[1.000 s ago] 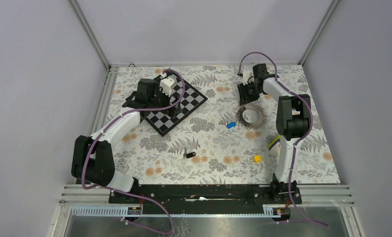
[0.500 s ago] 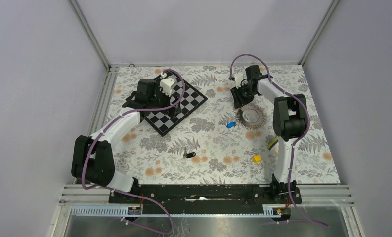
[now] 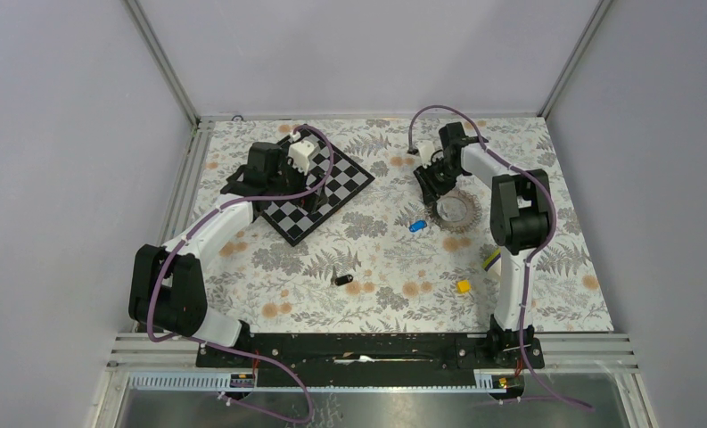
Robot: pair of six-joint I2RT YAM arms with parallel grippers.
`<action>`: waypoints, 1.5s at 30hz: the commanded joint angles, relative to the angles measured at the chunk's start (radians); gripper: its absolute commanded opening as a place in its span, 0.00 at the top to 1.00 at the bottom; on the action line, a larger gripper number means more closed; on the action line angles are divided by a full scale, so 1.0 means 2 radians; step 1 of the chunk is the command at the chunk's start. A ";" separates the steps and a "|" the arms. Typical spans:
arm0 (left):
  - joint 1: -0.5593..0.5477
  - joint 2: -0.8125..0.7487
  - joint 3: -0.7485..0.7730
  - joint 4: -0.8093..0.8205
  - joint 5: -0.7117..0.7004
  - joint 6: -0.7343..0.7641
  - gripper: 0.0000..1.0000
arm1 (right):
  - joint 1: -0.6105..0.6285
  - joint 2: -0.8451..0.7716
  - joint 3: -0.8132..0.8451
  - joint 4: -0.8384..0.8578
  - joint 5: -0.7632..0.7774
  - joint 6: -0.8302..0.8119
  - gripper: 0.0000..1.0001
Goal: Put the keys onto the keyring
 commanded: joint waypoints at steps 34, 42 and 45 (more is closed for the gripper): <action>-0.002 0.003 -0.002 0.022 0.016 0.005 0.01 | 0.030 -0.081 -0.095 0.042 0.009 0.033 0.51; -0.003 0.005 -0.002 0.022 0.019 0.004 0.01 | 0.030 -0.126 -0.134 0.059 -0.003 0.026 0.49; -0.003 0.005 -0.002 0.022 0.019 0.004 0.01 | 0.030 -0.140 -0.147 0.066 0.001 0.022 0.49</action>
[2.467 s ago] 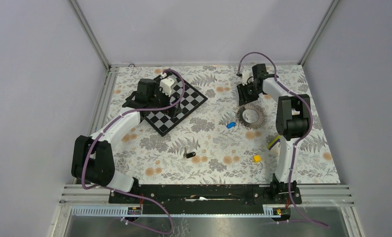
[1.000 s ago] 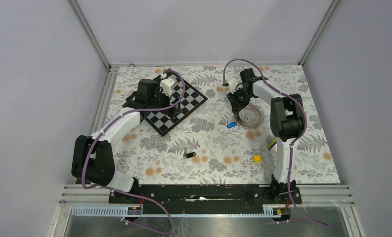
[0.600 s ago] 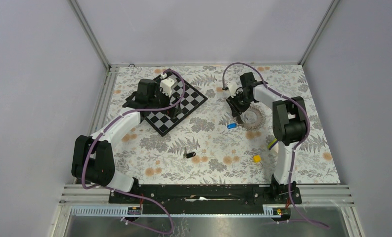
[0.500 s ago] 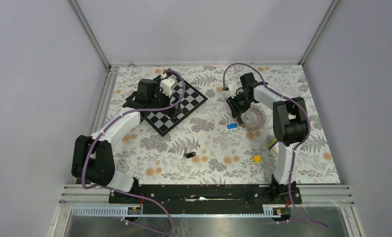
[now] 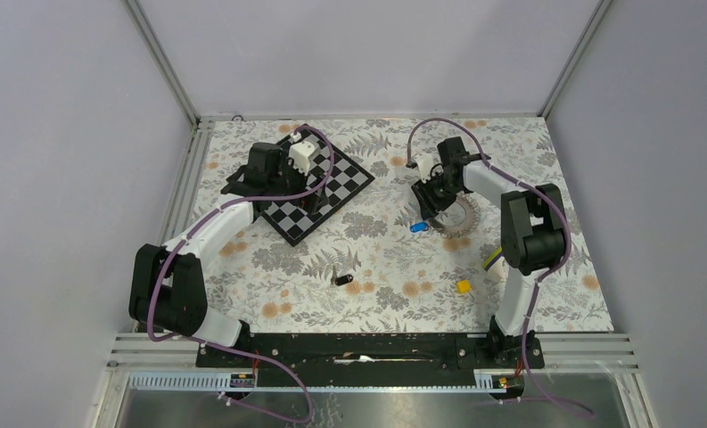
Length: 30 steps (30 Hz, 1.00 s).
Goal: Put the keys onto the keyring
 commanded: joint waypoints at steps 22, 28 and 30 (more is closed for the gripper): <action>-0.003 0.000 -0.002 0.022 0.007 0.007 0.01 | 0.021 -0.018 -0.014 0.016 0.013 -0.034 0.58; -0.003 0.001 -0.002 0.022 0.007 0.008 0.01 | 0.022 -0.007 -0.004 0.020 0.024 -0.035 0.58; -0.002 0.002 -0.001 0.022 0.008 0.008 0.01 | 0.022 -0.006 -0.002 0.021 0.028 -0.035 0.58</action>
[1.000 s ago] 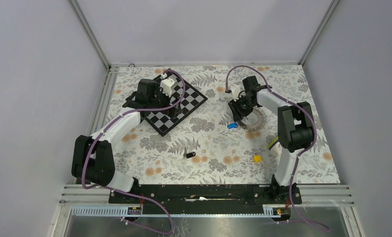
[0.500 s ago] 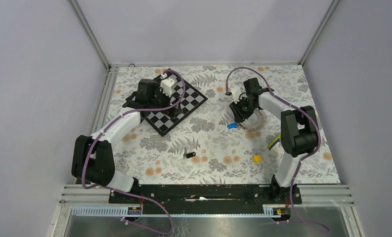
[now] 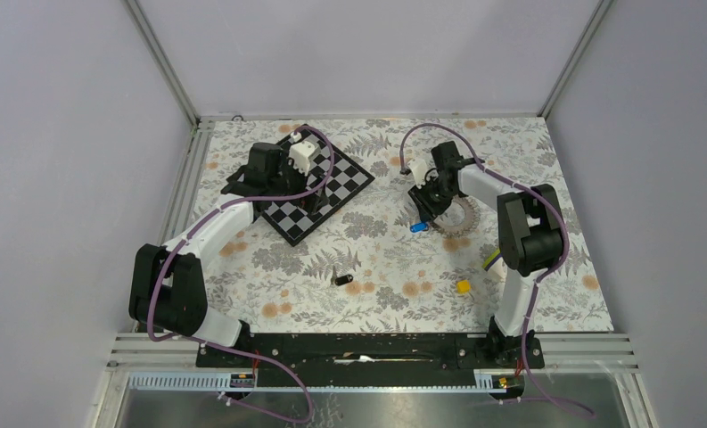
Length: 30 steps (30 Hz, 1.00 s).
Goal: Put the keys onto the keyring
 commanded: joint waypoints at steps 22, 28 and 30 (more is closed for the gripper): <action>-0.002 0.006 -0.001 0.023 0.007 0.009 0.01 | 0.015 0.013 0.022 0.009 0.043 -0.029 0.63; -0.002 0.007 -0.001 0.022 0.007 0.009 0.01 | 0.023 0.011 0.020 0.013 0.056 -0.034 0.64; -0.002 0.007 -0.001 0.022 0.007 0.009 0.01 | 0.025 0.012 0.019 0.014 0.059 -0.034 0.67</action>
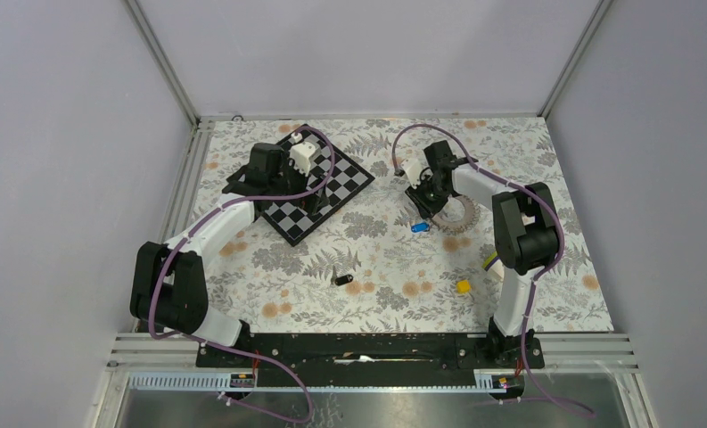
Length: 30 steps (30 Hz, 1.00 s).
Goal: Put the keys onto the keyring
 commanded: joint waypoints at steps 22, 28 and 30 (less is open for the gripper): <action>-0.005 0.006 0.005 0.022 0.012 0.007 0.01 | 0.009 -0.025 0.035 -0.033 0.008 -0.011 1.00; -0.015 0.023 0.054 -0.033 0.059 0.033 0.01 | 0.009 -0.073 0.077 -0.079 -0.051 -0.003 1.00; -0.024 0.026 0.078 -0.050 0.073 0.042 0.01 | 0.009 -0.092 0.099 -0.093 -0.079 0.003 1.00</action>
